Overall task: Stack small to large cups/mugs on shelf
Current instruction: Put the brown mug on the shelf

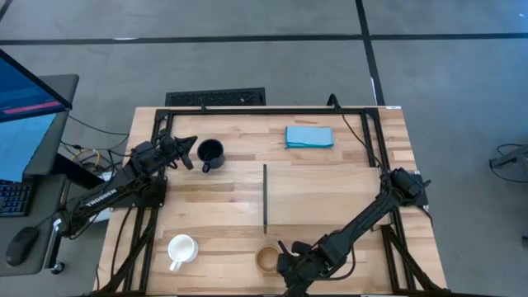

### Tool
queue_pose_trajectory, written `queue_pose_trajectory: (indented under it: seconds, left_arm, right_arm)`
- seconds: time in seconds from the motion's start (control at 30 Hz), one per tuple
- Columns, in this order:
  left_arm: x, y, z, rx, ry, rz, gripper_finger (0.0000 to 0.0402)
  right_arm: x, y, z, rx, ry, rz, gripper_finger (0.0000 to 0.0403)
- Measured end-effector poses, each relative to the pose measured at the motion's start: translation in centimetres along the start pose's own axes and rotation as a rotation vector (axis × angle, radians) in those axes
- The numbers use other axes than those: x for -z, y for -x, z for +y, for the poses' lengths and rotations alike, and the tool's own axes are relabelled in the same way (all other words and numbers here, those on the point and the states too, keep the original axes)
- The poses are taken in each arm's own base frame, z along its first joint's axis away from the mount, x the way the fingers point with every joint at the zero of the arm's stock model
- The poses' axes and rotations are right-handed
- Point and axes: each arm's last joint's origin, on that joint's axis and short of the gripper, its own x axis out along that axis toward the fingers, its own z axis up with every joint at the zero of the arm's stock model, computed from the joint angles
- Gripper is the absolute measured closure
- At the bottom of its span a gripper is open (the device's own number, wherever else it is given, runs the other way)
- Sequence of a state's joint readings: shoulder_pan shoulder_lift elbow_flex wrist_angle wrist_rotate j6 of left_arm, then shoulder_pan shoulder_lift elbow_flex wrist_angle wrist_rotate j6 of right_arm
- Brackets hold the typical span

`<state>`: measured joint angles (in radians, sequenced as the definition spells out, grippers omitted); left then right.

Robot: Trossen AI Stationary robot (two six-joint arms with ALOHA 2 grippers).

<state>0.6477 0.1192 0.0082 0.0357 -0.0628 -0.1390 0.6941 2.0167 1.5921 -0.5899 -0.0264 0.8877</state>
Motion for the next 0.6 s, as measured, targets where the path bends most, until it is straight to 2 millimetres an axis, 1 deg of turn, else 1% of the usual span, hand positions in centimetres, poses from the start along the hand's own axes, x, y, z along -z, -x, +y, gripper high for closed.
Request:
queue_pose_trajectory:
  seconds: [0.1,0.23,0.37,0.47,0.6]
  left_arm:
    - [0.00,0.00,0.00,0.000,0.000,0.000,0.0401]
    - [0.00,0.00,0.00,0.000,0.000,0.000,0.0401]
    - [0.00,0.00,0.00,0.000,0.000,0.000,0.0401]
    - [0.00,0.00,0.00,0.000,0.000,0.000,0.0401]
    - [0.00,0.00,0.00,0.000,0.000,0.000,0.0401]
  right_arm:
    - [0.00,0.02,0.00,0.000,-0.004,0.000,0.0239]
    - [-0.04,0.02,-0.03,0.001,-0.020,-0.001,0.0202]
    - [-0.01,0.03,0.00,-0.004,-0.081,0.005,0.0171]
    - [-0.10,0.03,0.13,-0.018,-0.140,-0.003,0.0160]
    - [-0.53,0.05,0.28,-0.047,-0.189,-0.032,0.0159]
